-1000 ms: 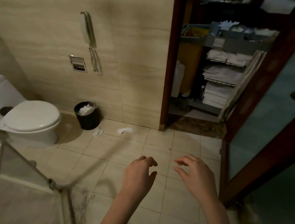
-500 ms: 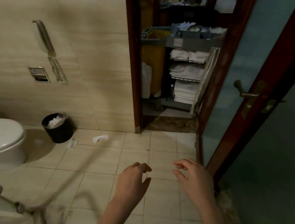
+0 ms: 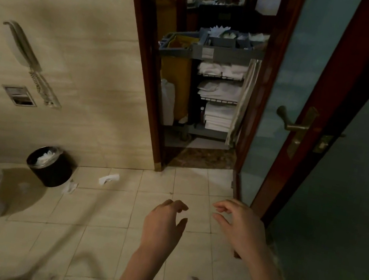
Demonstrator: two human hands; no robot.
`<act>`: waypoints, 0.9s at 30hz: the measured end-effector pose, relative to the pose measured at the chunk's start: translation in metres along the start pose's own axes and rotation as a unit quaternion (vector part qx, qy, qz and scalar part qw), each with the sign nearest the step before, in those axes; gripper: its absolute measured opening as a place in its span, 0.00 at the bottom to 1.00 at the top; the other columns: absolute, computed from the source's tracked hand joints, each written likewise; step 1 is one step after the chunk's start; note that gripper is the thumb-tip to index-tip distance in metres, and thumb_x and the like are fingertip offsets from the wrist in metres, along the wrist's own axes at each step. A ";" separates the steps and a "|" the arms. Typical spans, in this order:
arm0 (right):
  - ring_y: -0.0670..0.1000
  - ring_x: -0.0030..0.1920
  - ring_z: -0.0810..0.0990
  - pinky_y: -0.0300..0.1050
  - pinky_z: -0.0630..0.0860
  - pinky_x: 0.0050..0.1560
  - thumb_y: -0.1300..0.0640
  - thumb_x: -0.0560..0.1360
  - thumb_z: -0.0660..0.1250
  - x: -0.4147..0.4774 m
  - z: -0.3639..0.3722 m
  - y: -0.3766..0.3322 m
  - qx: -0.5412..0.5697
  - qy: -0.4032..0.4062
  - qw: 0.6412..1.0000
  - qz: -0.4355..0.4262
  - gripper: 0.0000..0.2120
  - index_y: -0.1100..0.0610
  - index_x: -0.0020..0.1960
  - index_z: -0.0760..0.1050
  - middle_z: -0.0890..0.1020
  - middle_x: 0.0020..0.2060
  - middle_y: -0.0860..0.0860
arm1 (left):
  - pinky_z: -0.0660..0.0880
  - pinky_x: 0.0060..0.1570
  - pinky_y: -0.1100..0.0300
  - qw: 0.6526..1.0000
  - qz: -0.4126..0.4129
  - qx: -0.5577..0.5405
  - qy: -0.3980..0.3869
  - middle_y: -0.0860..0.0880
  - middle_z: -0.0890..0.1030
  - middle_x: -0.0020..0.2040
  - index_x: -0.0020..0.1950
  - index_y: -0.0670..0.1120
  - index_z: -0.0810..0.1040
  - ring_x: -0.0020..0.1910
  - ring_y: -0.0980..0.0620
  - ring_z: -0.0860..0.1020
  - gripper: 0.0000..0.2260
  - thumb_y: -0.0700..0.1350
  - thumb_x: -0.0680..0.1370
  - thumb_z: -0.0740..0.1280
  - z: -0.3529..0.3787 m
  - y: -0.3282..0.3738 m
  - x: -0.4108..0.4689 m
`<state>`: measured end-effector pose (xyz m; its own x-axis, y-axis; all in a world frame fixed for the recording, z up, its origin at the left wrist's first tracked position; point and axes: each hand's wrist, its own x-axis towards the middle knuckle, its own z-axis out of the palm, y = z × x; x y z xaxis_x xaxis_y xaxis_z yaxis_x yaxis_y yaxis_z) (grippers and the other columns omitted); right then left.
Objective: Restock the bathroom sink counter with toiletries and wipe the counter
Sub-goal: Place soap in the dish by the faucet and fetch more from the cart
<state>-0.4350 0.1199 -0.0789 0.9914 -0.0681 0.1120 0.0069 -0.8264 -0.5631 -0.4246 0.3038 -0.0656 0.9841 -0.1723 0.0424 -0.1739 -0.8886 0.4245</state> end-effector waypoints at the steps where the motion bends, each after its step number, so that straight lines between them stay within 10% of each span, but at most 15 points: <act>1: 0.40 0.50 0.77 0.40 0.76 0.49 0.49 0.74 0.69 0.012 -0.003 0.005 -0.003 -0.005 1.000 -0.003 0.10 0.44 0.56 0.78 0.79 0.49 0.39 | 0.72 0.49 0.66 1.000 0.001 -0.001 0.002 0.58 0.77 0.58 0.63 0.57 0.75 0.54 0.59 0.76 0.13 0.50 0.78 0.65 0.003 0.003 0.012; 18: 0.36 0.41 0.72 0.27 0.61 0.36 0.51 0.75 0.69 0.239 -0.069 0.038 -0.040 -0.012 0.996 -0.078 0.10 0.47 0.55 0.79 0.74 0.42 0.38 | 0.71 0.52 0.66 0.996 -0.011 -0.043 0.073 0.56 0.79 0.59 0.62 0.54 0.76 0.55 0.58 0.77 0.13 0.49 0.77 0.67 0.004 0.061 0.226; 27: 0.41 0.48 0.77 0.31 0.70 0.42 0.50 0.74 0.70 0.294 -0.035 0.042 -0.004 -0.036 0.997 -0.064 0.10 0.47 0.55 0.79 0.79 0.46 0.40 | 0.70 0.49 0.68 0.997 -0.045 -0.032 0.056 0.56 0.78 0.57 0.61 0.55 0.75 0.53 0.60 0.76 0.13 0.50 0.77 0.68 0.005 0.038 0.279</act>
<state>-0.1480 0.0452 -0.0410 0.9892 0.0793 0.1233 0.1340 -0.8301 -0.5413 -0.1564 0.2200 -0.0419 0.9940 -0.0423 0.1010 -0.0865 -0.8686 0.4880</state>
